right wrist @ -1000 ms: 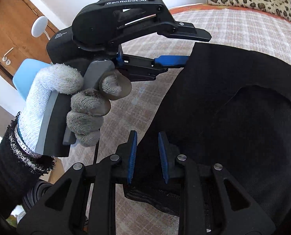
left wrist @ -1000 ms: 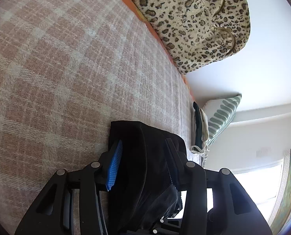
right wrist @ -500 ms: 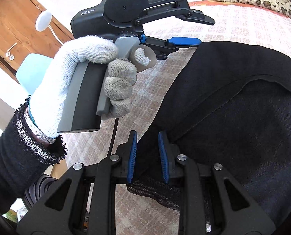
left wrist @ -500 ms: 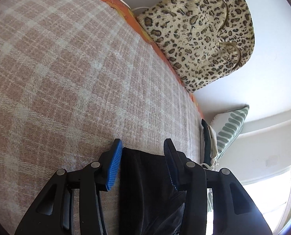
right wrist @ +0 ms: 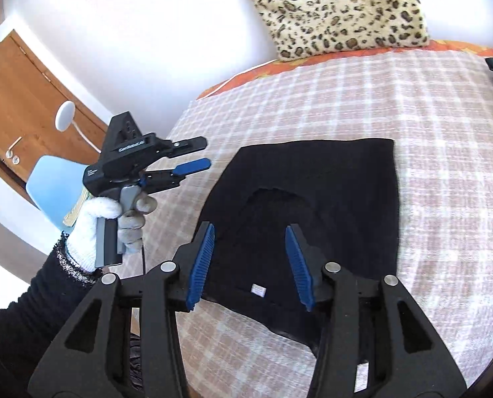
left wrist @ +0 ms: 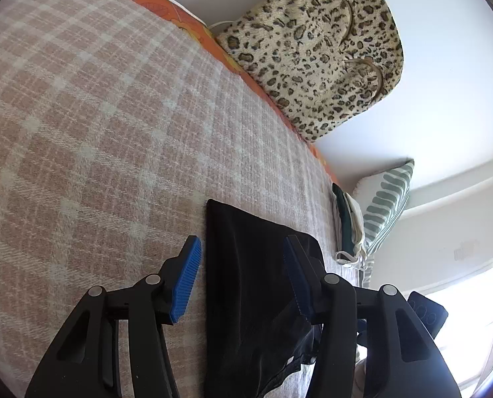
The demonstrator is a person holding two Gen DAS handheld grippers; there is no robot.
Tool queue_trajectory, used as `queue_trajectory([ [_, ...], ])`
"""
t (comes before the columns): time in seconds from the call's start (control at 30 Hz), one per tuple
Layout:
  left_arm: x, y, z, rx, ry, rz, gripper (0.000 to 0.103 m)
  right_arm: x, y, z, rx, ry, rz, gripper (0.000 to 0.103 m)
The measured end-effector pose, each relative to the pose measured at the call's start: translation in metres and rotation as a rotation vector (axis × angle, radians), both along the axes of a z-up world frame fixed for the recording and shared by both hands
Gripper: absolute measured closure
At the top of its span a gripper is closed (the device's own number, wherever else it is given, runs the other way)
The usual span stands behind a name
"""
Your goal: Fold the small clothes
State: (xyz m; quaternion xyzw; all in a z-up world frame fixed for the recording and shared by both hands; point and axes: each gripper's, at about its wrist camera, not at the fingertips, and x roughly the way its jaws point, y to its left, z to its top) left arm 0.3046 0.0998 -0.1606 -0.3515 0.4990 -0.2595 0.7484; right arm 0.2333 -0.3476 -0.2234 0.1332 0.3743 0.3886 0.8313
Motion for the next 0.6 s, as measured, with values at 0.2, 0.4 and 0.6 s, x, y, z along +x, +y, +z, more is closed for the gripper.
queue_trajectory([
  [0.2, 0.001, -0.006, -0.012, 0.000, 0.027, -0.027, 0.049, 0.021, -0.044, -0.034, 0.022, 0.152, -0.047, 0.051],
  [0.4, 0.005, -0.008, -0.026, -0.039, 0.071, -0.016, 0.049, 0.024, -0.068, -0.067, 0.101, 0.278, -0.058, 0.051],
  [0.6, 0.011, -0.012, -0.029, -0.069, 0.071, -0.006, 0.049, 0.017, -0.074, -0.087, 0.194, 0.359, 0.002, 0.051],
])
